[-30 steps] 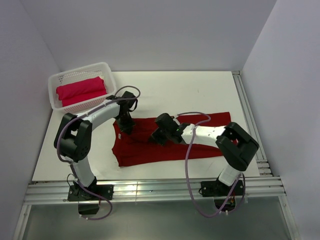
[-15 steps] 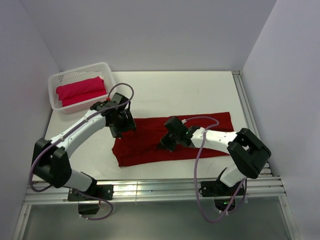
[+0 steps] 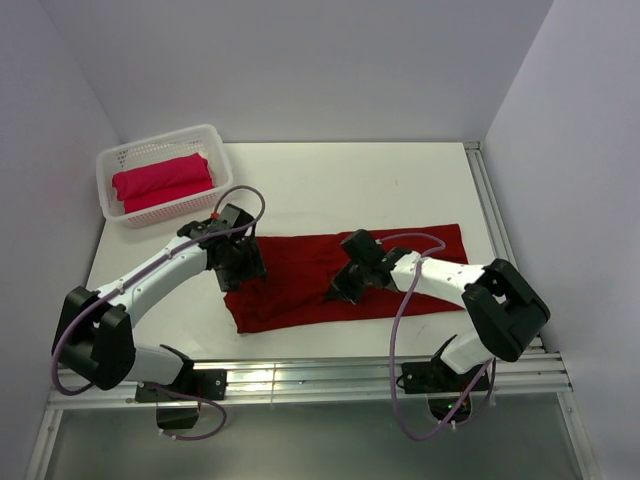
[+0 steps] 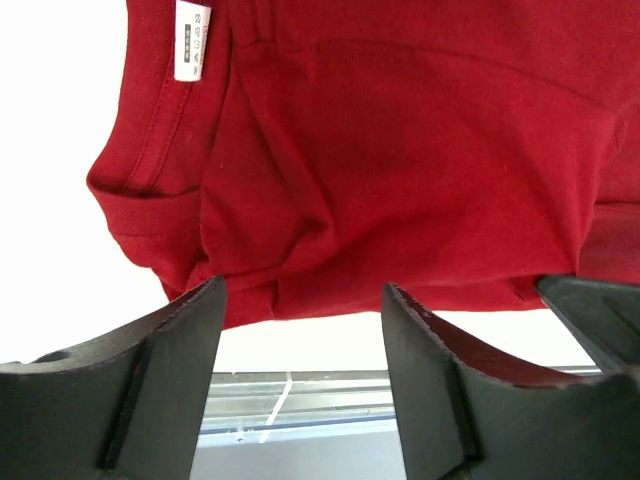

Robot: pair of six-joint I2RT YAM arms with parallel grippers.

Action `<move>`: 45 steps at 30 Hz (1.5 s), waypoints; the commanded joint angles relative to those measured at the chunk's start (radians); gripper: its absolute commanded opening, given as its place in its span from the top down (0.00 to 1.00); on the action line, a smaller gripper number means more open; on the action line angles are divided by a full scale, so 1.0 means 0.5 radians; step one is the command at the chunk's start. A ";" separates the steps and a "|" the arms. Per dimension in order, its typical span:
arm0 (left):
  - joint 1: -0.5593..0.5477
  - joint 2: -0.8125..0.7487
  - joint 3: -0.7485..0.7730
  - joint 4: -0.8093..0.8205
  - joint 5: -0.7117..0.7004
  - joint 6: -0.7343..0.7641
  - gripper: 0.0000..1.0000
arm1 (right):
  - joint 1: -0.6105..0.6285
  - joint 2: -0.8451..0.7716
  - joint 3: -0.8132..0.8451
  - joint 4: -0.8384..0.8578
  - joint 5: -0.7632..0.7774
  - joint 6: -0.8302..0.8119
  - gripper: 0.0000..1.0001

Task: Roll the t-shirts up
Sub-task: Fold the tshirt

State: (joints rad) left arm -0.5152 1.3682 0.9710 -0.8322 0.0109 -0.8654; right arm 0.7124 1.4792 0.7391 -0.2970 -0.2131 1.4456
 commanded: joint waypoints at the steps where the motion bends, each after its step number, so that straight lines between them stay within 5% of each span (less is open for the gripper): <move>1: -0.010 0.034 -0.012 0.161 0.018 0.040 0.34 | -0.050 -0.038 0.071 -0.173 -0.123 -0.102 1.00; 7: -0.007 0.114 0.006 0.281 -0.010 0.068 0.47 | -0.158 0.030 0.184 -0.387 -0.212 -0.271 1.00; 12: -0.007 0.190 0.021 0.327 -0.013 0.095 0.47 | -0.222 0.152 0.350 -0.602 -0.243 -0.470 0.98; 18: -0.010 0.353 0.110 0.311 -0.166 0.093 0.46 | -0.256 0.269 0.525 -0.765 -0.178 -0.682 0.62; 22: 0.033 0.448 0.224 0.265 -0.258 0.083 0.45 | -0.280 0.144 0.479 -0.664 -0.169 -0.719 0.51; 36: 0.263 0.647 0.451 0.342 -0.289 0.157 0.44 | -0.284 0.165 0.421 -0.459 -0.196 -0.903 0.58; 43: 0.303 0.810 0.531 0.330 -0.399 0.184 0.54 | -0.277 0.226 0.378 -0.391 -0.200 -0.906 0.58; 45: 0.322 0.844 0.555 0.305 -0.439 0.194 0.67 | -0.277 0.223 0.369 -0.379 -0.203 -0.912 0.58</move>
State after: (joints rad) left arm -0.3660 1.7786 1.1988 -0.6796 -0.1532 -0.7967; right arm 0.5770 1.5879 0.9329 -0.5179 -0.3084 1.0073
